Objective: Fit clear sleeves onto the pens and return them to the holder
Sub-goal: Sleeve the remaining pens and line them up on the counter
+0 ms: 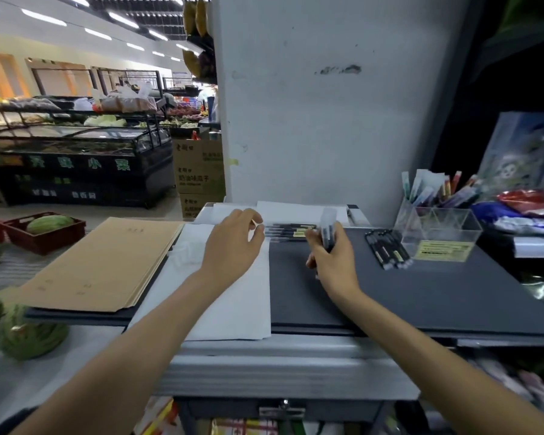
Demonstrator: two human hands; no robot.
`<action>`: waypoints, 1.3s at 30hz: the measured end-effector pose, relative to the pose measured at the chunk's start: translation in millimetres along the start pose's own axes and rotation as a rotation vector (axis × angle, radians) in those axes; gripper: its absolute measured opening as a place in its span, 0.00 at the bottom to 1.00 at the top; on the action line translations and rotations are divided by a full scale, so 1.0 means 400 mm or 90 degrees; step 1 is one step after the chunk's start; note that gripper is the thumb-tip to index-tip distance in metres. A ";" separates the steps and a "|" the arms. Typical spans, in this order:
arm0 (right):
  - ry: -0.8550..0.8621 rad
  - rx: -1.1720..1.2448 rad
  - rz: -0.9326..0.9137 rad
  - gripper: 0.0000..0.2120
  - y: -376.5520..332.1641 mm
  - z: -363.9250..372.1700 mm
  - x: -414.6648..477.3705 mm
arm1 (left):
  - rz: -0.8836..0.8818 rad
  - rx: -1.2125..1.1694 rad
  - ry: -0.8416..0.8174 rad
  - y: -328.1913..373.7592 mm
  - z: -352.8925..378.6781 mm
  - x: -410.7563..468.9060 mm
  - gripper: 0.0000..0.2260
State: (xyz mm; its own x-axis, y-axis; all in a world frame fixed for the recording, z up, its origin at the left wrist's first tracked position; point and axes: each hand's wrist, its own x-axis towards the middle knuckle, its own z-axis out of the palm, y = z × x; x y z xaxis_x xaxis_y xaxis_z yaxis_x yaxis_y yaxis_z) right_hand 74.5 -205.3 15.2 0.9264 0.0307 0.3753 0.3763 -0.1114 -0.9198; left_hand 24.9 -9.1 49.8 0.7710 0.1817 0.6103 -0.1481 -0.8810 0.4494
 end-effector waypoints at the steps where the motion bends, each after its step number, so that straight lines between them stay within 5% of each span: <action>1: -0.003 0.001 -0.009 0.11 0.001 -0.001 0.001 | 0.004 0.005 -0.007 0.005 0.007 0.004 0.07; 6: -0.052 0.016 -0.006 0.08 0.019 -0.006 0.011 | -0.015 -0.025 -0.006 0.035 0.037 0.024 0.06; 13: -0.154 -0.236 -0.073 0.18 0.036 -0.011 0.030 | -0.082 -0.229 -0.025 0.057 0.093 -0.019 0.09; 24: -0.281 -0.604 -0.286 0.12 0.004 0.004 0.080 | -0.103 -0.156 -0.062 0.063 0.103 0.038 0.16; 29: -0.317 -0.651 -0.260 0.12 0.014 0.014 0.108 | -0.144 0.030 -0.035 0.067 0.149 0.033 0.14; 39: -0.368 -0.560 -0.306 0.24 0.066 -0.031 0.137 | -0.265 -0.028 -0.056 0.050 0.201 0.071 0.17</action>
State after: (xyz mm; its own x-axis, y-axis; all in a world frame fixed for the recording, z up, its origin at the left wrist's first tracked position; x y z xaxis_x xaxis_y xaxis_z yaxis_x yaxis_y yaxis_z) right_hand 135.1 -219.0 12.9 0.6434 0.6824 0.3469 0.7627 -0.6105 -0.2136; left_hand 93.5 -56.5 23.8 0.8199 0.4784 0.3144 0.1622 -0.7209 0.6738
